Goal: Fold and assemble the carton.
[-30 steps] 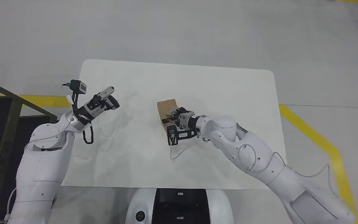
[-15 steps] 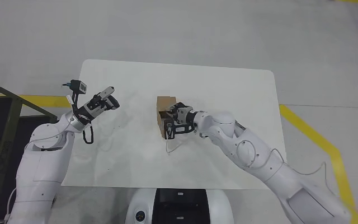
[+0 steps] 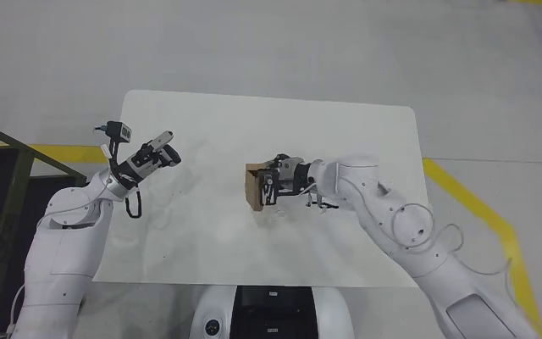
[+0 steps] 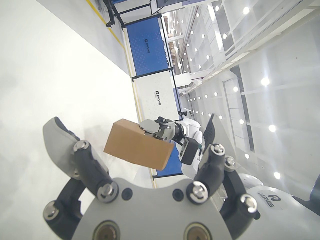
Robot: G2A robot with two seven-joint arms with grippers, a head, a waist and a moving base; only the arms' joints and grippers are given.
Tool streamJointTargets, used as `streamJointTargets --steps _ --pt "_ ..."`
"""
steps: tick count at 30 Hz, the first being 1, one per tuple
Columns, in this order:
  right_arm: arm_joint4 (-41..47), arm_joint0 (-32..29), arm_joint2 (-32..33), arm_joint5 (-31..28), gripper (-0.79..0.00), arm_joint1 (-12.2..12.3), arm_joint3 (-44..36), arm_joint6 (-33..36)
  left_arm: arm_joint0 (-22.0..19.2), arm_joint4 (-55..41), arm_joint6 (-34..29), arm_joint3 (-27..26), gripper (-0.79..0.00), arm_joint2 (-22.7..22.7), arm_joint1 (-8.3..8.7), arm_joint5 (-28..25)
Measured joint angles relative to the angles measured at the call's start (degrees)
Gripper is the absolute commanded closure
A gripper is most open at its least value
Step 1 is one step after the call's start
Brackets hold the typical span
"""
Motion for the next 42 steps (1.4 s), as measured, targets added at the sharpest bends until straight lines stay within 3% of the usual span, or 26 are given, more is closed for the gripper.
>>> streamJointTargets --steps 7,15,16,20,28,29,31,33,37,42 --pt "13.7 1.11 -0.62 -2.35 0.0 -1.44 2.84 13.06 0.0 0.0 0.0 0.0 -0.785 0.0 0.0 0.0" --pt "23.16 6.35 -4.3 -0.12 0.0 -3.99 10.12 20.71 0.0 0.0 0.0 0.0 -0.785 0.0 0.0 0.0" --pt "23.71 7.18 -4.89 0.49 -0.034 -4.39 10.91 21.13 0.0 0.0 0.0 0.0 -0.785 0.0 0.0 0.0" --pt "25.16 9.13 -6.57 1.67 -0.332 -5.49 13.68 21.29 0.0 0.0 0.0 0.0 -0.785 0.0 0.0 0.0" --pt "28.05 12.57 -9.53 2.96 -0.36 -7.8 21.46 20.29 0.0 0.0 0.0 0.0 -0.785 0.0 0.0 0.0" --pt "28.32 12.92 -9.8 3.15 -0.382 -8.06 22.25 19.89 0.0 0.0 0.0 0.0 -0.785 0.0 0.0 0.0" --pt "28.76 13.64 -10.22 3.65 -0.529 -8.61 23.78 18.73 0.0 0.0 0.0 0.0 -0.785 0.0 0.0 0.0" --pt "29.02 14.17 -10.18 3.99 -0.61 -8.89 24.59 17.65 0.0 0.0 0.0 0.0 -0.785 0.0 0.0 0.0" --pt "29.47 14.29 -8.64 4.28 -0.643 -8.66 24.44 15.83 0.0 0.0 0.0 0.0 -0.785 0.0 0.0 0.0" --pt "30.42 12.17 -5.24 3.96 -0.767 -7.32 22.26 15.48 0.0 0.0 0.0 0.0 -0.785 0.0 0.0 0.0"
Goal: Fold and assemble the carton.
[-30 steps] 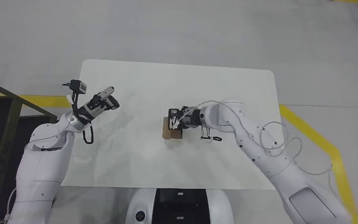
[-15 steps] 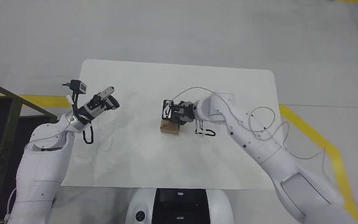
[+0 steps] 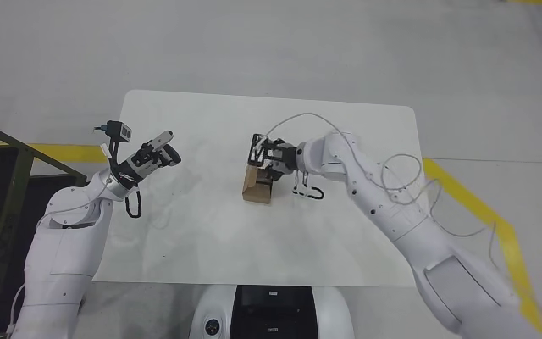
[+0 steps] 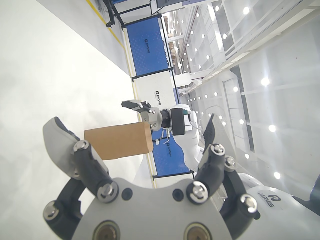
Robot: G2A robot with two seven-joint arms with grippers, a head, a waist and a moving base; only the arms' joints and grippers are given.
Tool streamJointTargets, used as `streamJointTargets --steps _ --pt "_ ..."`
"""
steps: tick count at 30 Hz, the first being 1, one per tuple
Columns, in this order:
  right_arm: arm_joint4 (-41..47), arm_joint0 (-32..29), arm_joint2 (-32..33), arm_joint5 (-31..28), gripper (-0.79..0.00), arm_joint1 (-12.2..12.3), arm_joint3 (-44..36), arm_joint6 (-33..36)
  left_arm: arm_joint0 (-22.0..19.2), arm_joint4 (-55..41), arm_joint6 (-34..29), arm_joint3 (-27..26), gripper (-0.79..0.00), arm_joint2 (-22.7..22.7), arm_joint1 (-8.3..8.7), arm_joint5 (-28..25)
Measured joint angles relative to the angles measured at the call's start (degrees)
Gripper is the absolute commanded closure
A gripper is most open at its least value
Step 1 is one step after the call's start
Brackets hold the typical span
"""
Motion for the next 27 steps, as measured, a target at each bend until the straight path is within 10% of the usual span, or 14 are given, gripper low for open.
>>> streamJointTargets --steps 16,27 --pt "-7.99 -16.04 11.78 -7.46 -0.785 6.11 -13.47 -14.15 0.0 0.0 0.0 0.0 -0.785 0.0 0.0 0.0" --pt "-20.62 -15.53 6.62 -0.27 -0.785 5.12 -0.18 -39.83 0.0 0.0 0.0 0.0 -0.785 0.0 0.0 0.0"
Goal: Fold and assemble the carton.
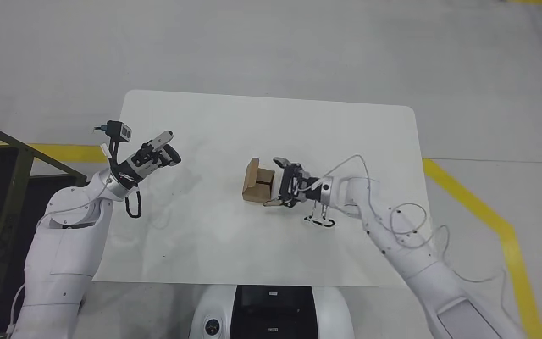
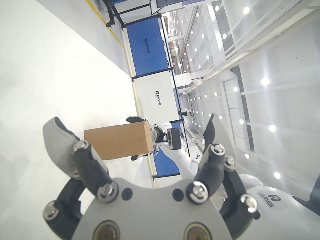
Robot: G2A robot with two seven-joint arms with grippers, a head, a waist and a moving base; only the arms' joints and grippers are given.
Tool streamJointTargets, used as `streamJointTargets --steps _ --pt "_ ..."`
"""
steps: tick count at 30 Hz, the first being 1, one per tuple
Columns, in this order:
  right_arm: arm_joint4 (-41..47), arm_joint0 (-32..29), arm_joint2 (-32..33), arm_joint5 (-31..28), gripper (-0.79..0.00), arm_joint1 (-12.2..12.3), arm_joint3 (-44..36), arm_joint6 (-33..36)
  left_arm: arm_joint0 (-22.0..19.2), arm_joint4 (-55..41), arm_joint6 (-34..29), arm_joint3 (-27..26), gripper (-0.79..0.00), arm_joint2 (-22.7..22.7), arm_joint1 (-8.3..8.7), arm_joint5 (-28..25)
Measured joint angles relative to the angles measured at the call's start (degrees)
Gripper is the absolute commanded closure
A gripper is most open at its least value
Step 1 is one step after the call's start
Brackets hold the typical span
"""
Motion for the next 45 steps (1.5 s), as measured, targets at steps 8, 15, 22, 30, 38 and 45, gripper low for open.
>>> streamJointTargets --steps 8,15,22,30,38,45 --pt "-2.1 5.62 -5.2 -0.34 -0.785 -2.35 11.33 -7.43 0.19 0.6 0.58 -0.76 -0.785 0.56 -0.07 0.93" --pt "-2.33 9.45 -9.1 -0.79 -0.785 -4.75 18.0 -11.76 -3.12 5.26 -2.99 -2.1 -0.785 4.94 -0.16 4.33" --pt "-2.83 11.04 -10.67 -0.03 -0.785 -5.95 22.33 -16.69 -11.03 17.8 -8.08 -1.58 -0.785 14.28 -0.61 6.49" --pt "-2.72 11.77 -11.29 0.88 -0.785 -6.72 24.93 -18.39 -16.96 27.96 -10.45 -0.77 -0.785 22.72 -1.39 9.36" --pt "-2.46 12.09 -11.8 1.42 -0.785 -7.43 26.39 -18.91 -19.36 29.65 -8.28 0.18 -0.628 26.18 -2.08 12.14" --pt "-1.9 12.42 -12.26 1.05 -0.785 -8.11 27.3 -19.17 -20.6 33.39 -7.34 -0.33 -0.391 27.96 -2.26 15.05"
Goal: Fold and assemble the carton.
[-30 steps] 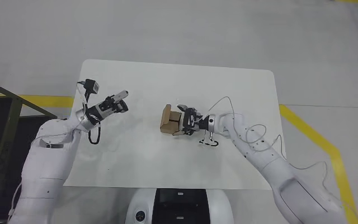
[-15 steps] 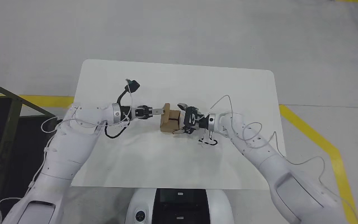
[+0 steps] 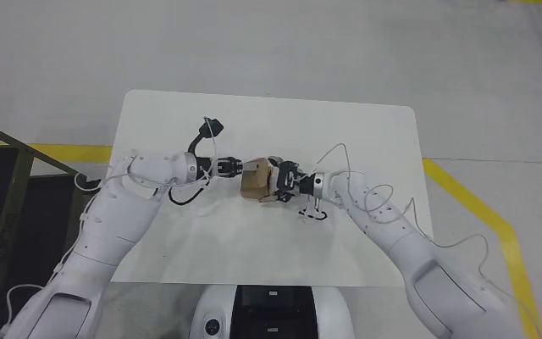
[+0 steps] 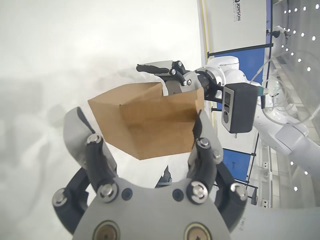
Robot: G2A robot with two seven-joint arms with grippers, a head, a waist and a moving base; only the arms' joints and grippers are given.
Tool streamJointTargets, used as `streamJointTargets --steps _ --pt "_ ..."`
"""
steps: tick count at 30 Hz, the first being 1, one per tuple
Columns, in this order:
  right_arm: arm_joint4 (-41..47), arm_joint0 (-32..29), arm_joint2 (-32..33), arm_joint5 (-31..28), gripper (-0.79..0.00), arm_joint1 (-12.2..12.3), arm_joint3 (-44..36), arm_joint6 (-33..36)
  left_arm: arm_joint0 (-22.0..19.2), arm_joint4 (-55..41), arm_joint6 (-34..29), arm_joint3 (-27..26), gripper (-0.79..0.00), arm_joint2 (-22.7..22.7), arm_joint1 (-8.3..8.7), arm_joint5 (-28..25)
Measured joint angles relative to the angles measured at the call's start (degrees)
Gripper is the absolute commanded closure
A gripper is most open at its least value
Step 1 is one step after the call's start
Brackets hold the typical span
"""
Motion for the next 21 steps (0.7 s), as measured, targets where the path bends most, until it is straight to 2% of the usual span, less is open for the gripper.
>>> streamJointTargets --steps 3,4,5,6,8,14,21 --pt "0.18 0.17 -0.39 -0.51 -0.785 -0.38 0.46 -0.74 -0.01 1.35 -0.03 -0.23 -0.449 0.15 0.08 0.76" --pt "0.28 0.22 -0.52 -0.64 -0.785 -0.54 0.69 -1.24 0.03 1.76 0.04 -0.38 -0.566 0.09 0.12 0.94" --pt "0.44 0.24 -0.59 -0.82 -0.785 -0.65 0.88 -1.78 0.06 2.07 0.14 -0.56 -0.622 0.01 0.16 1.02" --pt "0.7 0.23 -0.64 -1.1 -0.785 -0.76 1.09 -2.49 0.12 2.2 0.34 -0.82 -0.643 -0.14 0.2 1.02" --pt "1.49 0.23 -0.66 -1.92 -0.785 -0.99 1.71 -4.52 0.45 1.71 1.07 -1.55 -0.785 -0.72 0.26 1.02" --pt "1.19 0.71 -0.86 -2.77 -0.785 -1.2 4.06 -10.63 2.88 -1.99 3.96 -3.83 -0.785 -4.61 0.74 1.23" --pt "0.95 0.42 -0.43 -0.47 -0.785 -1.04 7.62 -16.19 6.12 -3.1 4.46 -5.77 -0.785 -8.19 1.45 1.72"
